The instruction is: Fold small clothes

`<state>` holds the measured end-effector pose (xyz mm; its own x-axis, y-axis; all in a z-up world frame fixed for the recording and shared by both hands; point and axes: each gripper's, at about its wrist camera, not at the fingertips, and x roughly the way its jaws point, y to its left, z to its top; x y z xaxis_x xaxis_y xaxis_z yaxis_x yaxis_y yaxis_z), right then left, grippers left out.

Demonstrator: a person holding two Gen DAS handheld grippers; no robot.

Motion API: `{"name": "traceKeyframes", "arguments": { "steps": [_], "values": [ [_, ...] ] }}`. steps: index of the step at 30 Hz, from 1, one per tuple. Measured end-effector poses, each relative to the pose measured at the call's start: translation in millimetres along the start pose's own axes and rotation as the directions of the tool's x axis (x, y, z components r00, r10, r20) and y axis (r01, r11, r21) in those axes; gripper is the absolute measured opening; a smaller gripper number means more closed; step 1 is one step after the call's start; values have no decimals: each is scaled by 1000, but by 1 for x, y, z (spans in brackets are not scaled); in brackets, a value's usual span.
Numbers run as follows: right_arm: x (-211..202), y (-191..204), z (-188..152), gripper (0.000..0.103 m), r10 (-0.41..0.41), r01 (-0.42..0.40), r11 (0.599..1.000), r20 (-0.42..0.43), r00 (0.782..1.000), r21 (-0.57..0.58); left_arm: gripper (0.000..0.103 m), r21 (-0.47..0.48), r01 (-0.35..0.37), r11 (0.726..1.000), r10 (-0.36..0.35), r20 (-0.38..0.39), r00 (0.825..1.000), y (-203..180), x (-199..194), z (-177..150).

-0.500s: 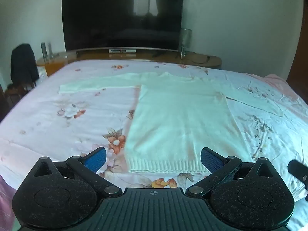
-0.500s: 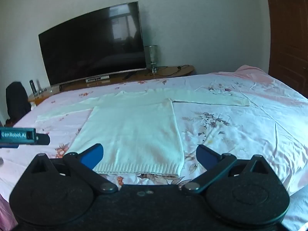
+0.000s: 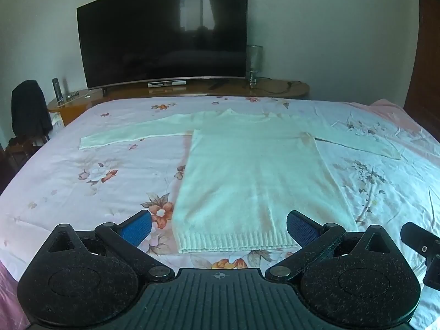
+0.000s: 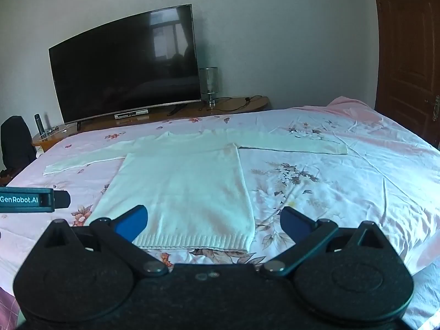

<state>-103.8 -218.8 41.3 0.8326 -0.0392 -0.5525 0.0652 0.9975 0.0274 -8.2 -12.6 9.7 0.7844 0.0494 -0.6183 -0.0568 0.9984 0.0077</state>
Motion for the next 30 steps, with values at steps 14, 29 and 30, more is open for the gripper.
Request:
{"name": "traceKeyframes", "arguments": {
  "steps": [14, 29, 30],
  "values": [
    [10, 5, 6, 103, 8, -8, 1000, -7, 1000, -19, 103, 7, -15, 1000, 15, -7, 1000, -4, 5, 0],
    [11, 5, 7, 102, 24, -24, 1000, -5, 1000, -19, 103, 20, -21, 1000, 21, -1, 1000, -10, 4, 5],
    [11, 4, 7, 103, 27, -27, 999, -4, 1000, -18, 103, 19, -24, 1000, 24, 1, 1000, -10, 4, 5]
  ]
}}
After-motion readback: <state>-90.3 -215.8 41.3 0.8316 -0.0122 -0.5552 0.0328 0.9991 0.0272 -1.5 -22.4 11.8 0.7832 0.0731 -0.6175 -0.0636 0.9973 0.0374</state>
